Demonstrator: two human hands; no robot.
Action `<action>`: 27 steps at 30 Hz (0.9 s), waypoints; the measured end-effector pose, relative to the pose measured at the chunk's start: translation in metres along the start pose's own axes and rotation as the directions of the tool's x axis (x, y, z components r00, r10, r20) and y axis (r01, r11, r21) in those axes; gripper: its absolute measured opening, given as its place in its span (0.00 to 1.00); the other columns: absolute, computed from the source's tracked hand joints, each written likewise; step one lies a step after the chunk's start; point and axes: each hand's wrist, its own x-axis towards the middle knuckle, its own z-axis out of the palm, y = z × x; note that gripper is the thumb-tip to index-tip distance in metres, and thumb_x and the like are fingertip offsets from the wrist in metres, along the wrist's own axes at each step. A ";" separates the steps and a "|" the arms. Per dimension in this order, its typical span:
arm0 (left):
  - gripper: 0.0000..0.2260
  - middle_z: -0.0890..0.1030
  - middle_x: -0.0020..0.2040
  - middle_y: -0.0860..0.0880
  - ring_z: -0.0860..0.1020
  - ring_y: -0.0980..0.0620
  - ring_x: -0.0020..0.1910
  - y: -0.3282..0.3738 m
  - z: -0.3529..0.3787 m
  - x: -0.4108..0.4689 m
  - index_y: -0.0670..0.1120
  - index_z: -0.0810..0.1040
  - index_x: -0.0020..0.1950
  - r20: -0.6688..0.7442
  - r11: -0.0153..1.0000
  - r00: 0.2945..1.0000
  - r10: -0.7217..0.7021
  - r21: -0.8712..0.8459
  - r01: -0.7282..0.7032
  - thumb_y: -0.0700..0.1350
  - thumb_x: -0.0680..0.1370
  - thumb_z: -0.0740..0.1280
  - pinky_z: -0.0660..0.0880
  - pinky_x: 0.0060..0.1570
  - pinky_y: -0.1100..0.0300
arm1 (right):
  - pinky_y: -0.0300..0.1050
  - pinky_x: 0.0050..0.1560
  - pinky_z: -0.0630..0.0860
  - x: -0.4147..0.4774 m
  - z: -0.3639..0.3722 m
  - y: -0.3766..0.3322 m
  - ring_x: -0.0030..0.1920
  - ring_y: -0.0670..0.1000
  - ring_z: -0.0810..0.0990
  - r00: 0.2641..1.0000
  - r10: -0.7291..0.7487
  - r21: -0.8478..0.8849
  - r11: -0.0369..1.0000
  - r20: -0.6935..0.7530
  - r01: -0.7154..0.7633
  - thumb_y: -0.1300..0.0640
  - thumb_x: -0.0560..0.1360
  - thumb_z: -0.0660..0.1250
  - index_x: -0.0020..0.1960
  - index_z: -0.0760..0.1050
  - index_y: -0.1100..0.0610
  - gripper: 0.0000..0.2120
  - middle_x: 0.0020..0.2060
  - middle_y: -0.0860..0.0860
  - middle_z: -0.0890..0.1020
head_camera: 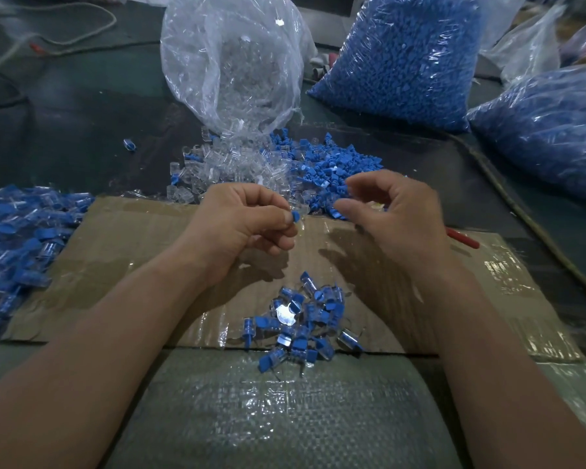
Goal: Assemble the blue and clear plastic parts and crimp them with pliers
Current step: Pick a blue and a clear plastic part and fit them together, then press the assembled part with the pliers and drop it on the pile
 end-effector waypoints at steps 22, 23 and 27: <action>0.08 0.82 0.33 0.42 0.80 0.51 0.30 -0.003 -0.003 0.002 0.39 0.76 0.39 0.001 0.999 1.000 0.009 -0.050 -0.009 0.38 0.62 0.69 0.78 0.29 0.64 | 0.44 0.42 0.66 0.018 -0.031 0.041 0.45 0.49 0.70 0.904 0.428 -0.526 0.773 0.019 -0.355 0.39 0.59 0.75 0.58 0.73 0.56 0.33 0.46 0.49 0.73; 0.08 0.82 0.33 0.42 0.80 0.51 0.30 -0.003 -0.003 0.002 0.39 0.76 0.40 0.001 0.998 1.000 0.007 -0.061 -0.007 0.38 0.62 0.68 0.78 0.29 0.64 | 0.44 0.41 0.66 0.017 -0.031 0.039 0.44 0.49 0.71 0.909 0.416 -0.513 0.783 0.009 -0.353 0.41 0.60 0.76 0.57 0.74 0.55 0.31 0.45 0.48 0.73; 0.07 0.82 0.32 0.43 0.80 0.51 0.30 -0.003 -0.002 0.002 0.39 0.75 0.40 -0.029 0.997 0.999 0.031 -0.074 -0.033 0.38 0.63 0.68 0.77 0.28 0.65 | 0.46 0.40 0.72 0.013 -0.031 0.030 0.40 0.50 0.74 0.956 0.288 -0.509 0.817 -0.045 -0.270 0.50 0.61 0.75 0.51 0.78 0.56 0.20 0.41 0.50 0.78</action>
